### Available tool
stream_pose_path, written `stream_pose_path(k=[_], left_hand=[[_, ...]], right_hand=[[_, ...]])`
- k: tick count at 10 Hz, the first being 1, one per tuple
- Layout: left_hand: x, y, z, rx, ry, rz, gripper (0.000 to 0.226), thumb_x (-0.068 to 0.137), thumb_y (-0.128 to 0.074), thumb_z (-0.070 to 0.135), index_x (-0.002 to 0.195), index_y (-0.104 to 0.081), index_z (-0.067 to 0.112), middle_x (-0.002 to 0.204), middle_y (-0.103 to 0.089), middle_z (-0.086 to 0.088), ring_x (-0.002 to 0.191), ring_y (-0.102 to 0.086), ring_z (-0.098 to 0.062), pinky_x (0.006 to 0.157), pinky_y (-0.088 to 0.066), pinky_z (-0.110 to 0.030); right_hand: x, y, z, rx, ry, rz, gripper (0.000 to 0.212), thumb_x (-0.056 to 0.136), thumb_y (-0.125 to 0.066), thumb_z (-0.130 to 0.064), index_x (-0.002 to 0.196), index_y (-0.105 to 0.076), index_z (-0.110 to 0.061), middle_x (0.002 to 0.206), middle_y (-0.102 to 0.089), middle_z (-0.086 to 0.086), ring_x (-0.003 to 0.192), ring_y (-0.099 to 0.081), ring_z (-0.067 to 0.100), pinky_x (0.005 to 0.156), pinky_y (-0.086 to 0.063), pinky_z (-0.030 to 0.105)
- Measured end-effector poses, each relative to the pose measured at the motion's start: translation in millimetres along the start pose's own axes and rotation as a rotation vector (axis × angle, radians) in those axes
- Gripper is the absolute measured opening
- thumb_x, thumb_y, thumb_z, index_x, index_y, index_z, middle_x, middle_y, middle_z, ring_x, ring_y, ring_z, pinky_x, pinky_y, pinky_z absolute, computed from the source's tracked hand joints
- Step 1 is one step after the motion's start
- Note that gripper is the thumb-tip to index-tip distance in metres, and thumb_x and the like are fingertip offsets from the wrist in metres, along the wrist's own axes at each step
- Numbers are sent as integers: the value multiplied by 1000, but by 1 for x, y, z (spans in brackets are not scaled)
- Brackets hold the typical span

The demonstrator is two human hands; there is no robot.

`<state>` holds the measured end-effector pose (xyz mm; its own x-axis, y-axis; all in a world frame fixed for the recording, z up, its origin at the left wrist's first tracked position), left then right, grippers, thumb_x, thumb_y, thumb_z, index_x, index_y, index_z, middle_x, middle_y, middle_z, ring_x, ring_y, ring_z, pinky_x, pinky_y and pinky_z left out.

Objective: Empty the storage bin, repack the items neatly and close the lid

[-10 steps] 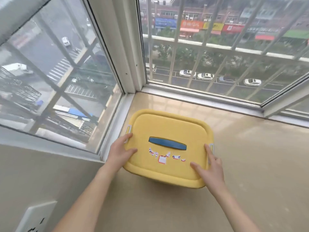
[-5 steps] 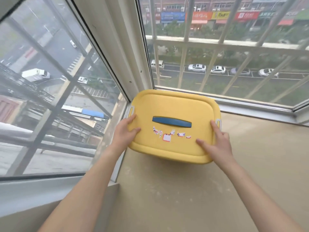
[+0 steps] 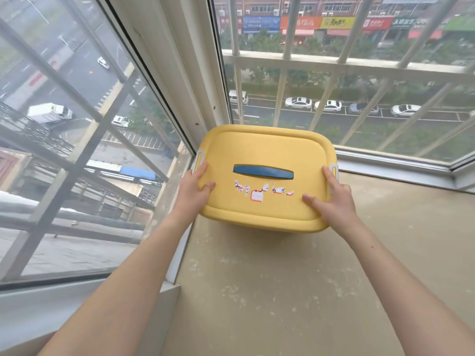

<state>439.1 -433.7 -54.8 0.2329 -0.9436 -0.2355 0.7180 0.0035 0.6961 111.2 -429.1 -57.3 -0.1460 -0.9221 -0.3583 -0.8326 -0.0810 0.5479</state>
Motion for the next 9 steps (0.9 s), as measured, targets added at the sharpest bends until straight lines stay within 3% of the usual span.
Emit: stream_pose_path(k=[2,3,4,5,6,7,8,9], left_hand=[[8,-2,-1,-27,3,-13,59,94,-62,19,148,-39,22,125,-47,-17,122,-46,-30,103,-32,-30],[6,-3,0,65,-30,-5,55,95,-61,21,147,-41,18,140,-37,-19,132,-35,-34,110,-27,-37],[-6,-7,-4,302,-213,120,45,95,-57,26,136,-53,8,148,-35,-24,136,-31,-41,112,-25,-48],[-22,-21,-5,443,-306,113,56,94,-36,41,138,-51,9,149,-42,-14,141,-31,-37,116,-22,-49],[-29,-28,-4,548,-306,96,63,97,-22,44,148,-38,9,156,-34,-10,147,-21,-33,119,-12,-48],[-30,-26,-3,621,-286,61,62,99,-21,43,150,-34,9,157,-31,-9,148,-20,-32,119,-12,-50],[-28,-18,4,611,-256,0,57,103,-34,38,152,-28,11,160,-24,-8,149,-15,-30,119,-9,-47],[-34,-5,23,532,-277,-11,50,102,-43,31,147,-38,9,153,-38,-12,142,-31,-30,116,-20,-42]], right_hand=[[8,2,-2,1,18,12,87,81,-78,-34,151,-27,-41,122,-36,6,102,-45,16,98,-32,22],[4,-1,1,-61,37,84,87,80,-77,-41,152,-29,-36,139,-34,9,123,-41,20,105,-32,28],[-10,-7,5,-297,155,226,79,84,-72,-43,152,-33,-25,157,-20,15,144,-22,29,115,-28,41],[-26,-18,10,-418,361,264,66,88,-70,-35,146,-45,-14,156,-30,16,146,-25,30,117,-28,44],[-32,-27,18,-521,387,202,60,95,-52,-44,144,-46,-11,154,-37,14,147,-24,30,121,-19,41],[-32,-27,17,-562,380,174,63,95,-43,-49,146,-45,-12,155,-35,12,148,-23,28,121,-14,38],[-33,-18,8,-593,349,101,58,99,-48,-44,149,-39,-16,158,-30,7,150,-17,24,122,-11,36],[-44,-2,-9,-527,355,99,53,99,-52,-36,146,-43,-15,152,-41,9,145,-29,27,119,-22,39]])
Point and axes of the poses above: each hand's wrist, its own x-axis towards the middle knuckle, its own y-axis out of the back of the hand, z = x × y, the point moved 1 cm from there along x, towards the middle knuckle
